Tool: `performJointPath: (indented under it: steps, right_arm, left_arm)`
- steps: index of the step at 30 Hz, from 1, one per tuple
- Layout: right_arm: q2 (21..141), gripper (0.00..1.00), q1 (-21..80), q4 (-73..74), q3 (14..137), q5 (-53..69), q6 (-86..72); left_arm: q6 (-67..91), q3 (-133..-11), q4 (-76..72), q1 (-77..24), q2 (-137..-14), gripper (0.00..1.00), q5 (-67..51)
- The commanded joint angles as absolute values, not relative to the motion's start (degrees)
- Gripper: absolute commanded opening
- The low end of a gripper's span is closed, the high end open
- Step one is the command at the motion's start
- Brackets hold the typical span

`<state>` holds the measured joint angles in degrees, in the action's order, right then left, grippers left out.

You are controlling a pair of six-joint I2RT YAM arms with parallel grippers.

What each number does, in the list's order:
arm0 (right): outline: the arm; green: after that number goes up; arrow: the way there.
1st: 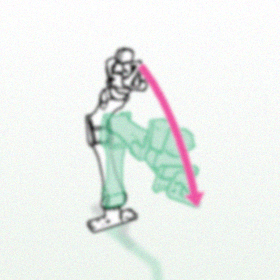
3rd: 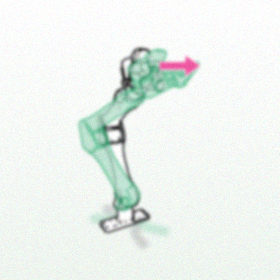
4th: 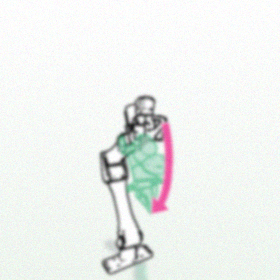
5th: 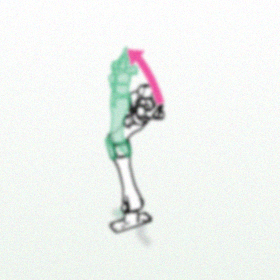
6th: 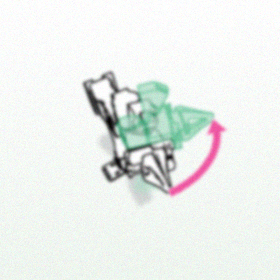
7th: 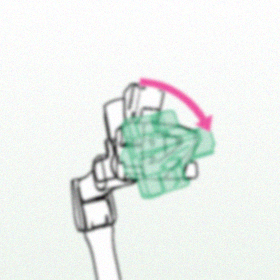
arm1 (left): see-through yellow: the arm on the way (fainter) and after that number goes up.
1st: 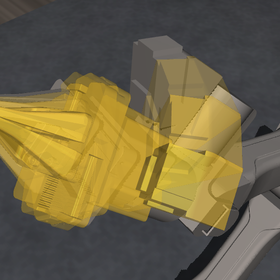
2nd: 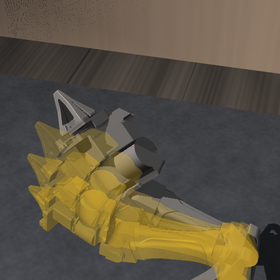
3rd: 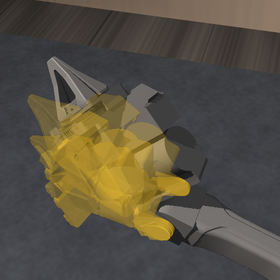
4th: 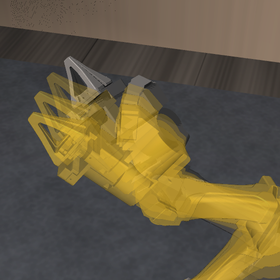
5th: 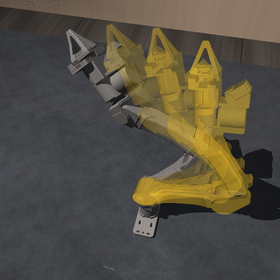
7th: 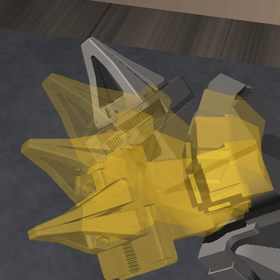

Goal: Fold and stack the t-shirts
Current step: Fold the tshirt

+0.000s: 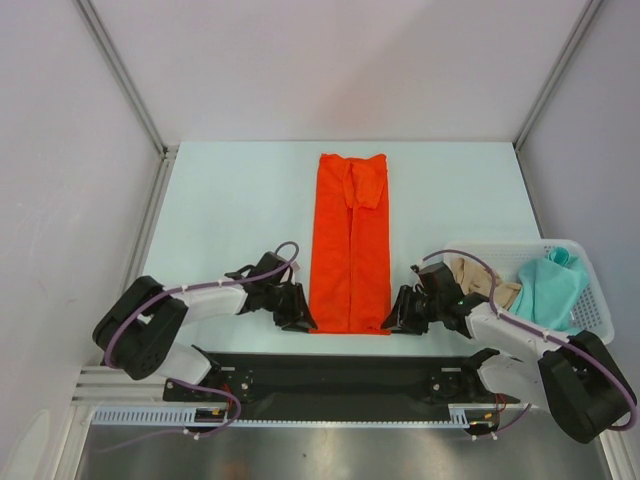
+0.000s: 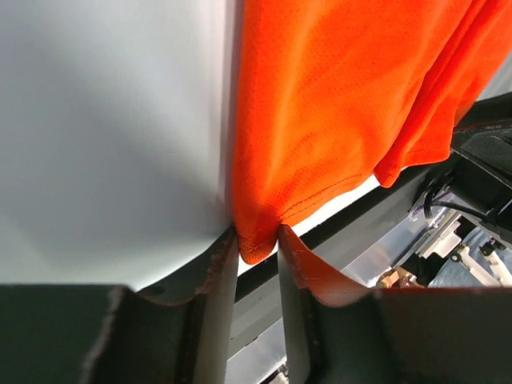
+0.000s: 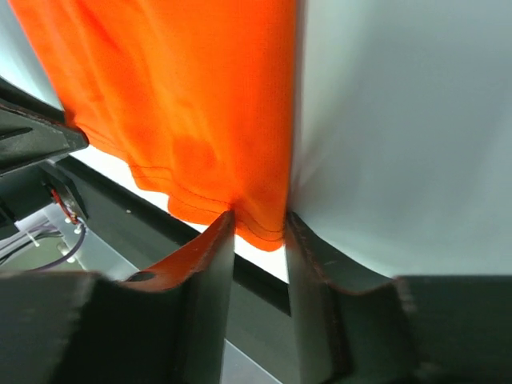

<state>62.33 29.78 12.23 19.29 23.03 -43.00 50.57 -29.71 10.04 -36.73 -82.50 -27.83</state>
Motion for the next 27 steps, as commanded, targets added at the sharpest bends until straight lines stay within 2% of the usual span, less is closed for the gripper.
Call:
performJointPath:
  steps: [1, 2, 5, 6, 7, 14, 18, 21, 27]
  right_arm:
    - [62.9, 0.35, 29.8, 13.4, 17.9, 20.4, -42.1]
    - [62.3, 0.33, 29.7, 13.4, 18.0, 19.9, -42.0]
    - [61.2, 0.14, 29.7, 13.1, 17.9, 18.4, -41.7]
    - [61.0, 0.00, 29.8, 13.1, 17.8, 18.1, -41.7]
    - [60.9, 0.00, 29.9, 13.3, 17.6, 18.4, -41.7]
    - [55.1, 0.00, 31.9, 15.8, 16.3, 18.4, -43.5]
    - [53.5, 0.00, 29.7, 17.3, 21.1, 18.9, -42.5]
    - [58.0, 0.00, 25.9, 18.3, 28.8, 20.7, -38.9]
    - [78.5, 0.00, 18.2, 23.1, 48.5, 25.0, -29.6]
  left_arm:
    - [48.4, -27.6, 14.0, -36.8, -83.9, 0.30, -19.0]
    - [48.4, -27.6, 14.2, -36.8, -83.4, 0.24, -18.5]
    - [48.5, -27.0, 14.9, -36.8, -81.5, 0.11, -17.2]
    - [48.5, -26.4, 15.1, -36.8, -80.7, 0.06, -16.9]
    - [48.9, -26.0, 15.4, -36.8, -80.5, 0.00, -16.7]
    - [51.9, -25.0, 15.1, -39.3, -77.3, 0.00, -19.0]
    - [50.8, -32.9, 20.3, -39.0, -75.6, 0.00, -17.0]
    - [47.9, -40.8, 24.8, -35.7, -77.2, 0.00, -17.2]
    - [41.7, -57.9, 28.3, -27.7, -89.4, 0.00, -19.7]
